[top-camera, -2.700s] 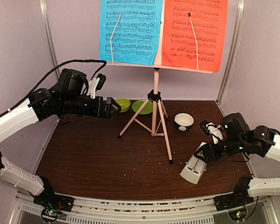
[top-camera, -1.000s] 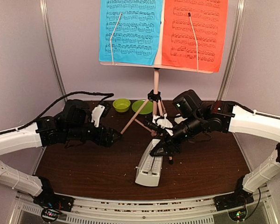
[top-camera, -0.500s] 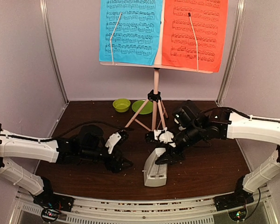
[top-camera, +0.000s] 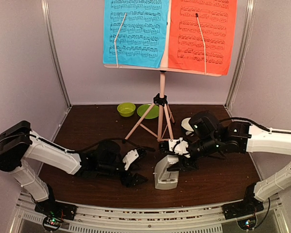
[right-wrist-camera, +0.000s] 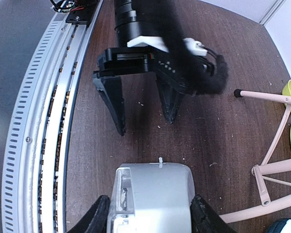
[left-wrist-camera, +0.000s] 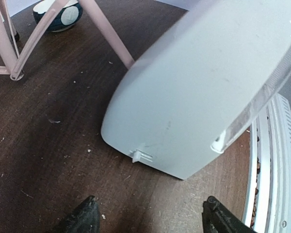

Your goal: Set up the instrument practice props

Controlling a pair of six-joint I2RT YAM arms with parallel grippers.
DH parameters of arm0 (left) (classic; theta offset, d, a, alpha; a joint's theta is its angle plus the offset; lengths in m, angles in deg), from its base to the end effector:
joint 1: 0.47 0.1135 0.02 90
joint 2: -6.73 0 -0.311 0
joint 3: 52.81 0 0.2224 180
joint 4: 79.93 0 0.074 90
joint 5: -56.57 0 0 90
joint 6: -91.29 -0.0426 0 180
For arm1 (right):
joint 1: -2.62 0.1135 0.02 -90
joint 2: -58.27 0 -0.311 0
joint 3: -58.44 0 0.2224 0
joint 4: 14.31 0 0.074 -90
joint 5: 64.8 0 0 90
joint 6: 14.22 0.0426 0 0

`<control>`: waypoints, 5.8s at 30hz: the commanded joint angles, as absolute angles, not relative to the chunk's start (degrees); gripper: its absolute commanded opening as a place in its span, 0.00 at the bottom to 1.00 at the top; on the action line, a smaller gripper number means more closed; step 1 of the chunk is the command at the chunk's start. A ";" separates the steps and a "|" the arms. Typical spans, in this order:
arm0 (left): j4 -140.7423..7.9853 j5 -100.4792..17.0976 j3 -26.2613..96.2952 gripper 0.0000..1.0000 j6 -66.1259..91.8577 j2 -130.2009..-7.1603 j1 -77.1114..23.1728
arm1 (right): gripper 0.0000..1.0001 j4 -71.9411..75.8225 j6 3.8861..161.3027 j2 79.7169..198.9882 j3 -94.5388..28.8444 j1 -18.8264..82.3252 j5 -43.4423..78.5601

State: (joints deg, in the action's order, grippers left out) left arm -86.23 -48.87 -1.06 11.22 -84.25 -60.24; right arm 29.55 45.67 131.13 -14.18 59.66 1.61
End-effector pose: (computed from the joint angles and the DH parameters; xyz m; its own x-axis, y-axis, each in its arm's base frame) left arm 0.1383 -0.2599 0.2213 -0.4326 0.4123 -0.8018 0.8840 0.3689 -0.2873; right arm 0.1119 0.2039 0.3311 0.1367 -0.6343 -0.7609 -0.9904 -0.0702 -0.1193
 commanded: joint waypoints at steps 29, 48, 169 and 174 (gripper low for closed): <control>-114.20 -41.95 -4.68 0.92 0.81 -97.12 -66.73 | 0.01 24.20 40.07 126.21 -13.61 63.64 5.80; -105.82 -43.68 -1.41 0.86 -10.04 -96.65 -66.65 | 0.00 32.06 34.36 125.13 -15.37 71.68 6.93; -68.29 -42.82 14.85 0.98 -0.27 -73.98 -66.92 | 1.00 5.52 83.64 104.96 2.37 61.35 19.02; -71.09 -46.77 19.37 0.97 1.27 -80.36 -66.62 | 1.00 6.98 90.51 97.14 9.56 57.05 15.67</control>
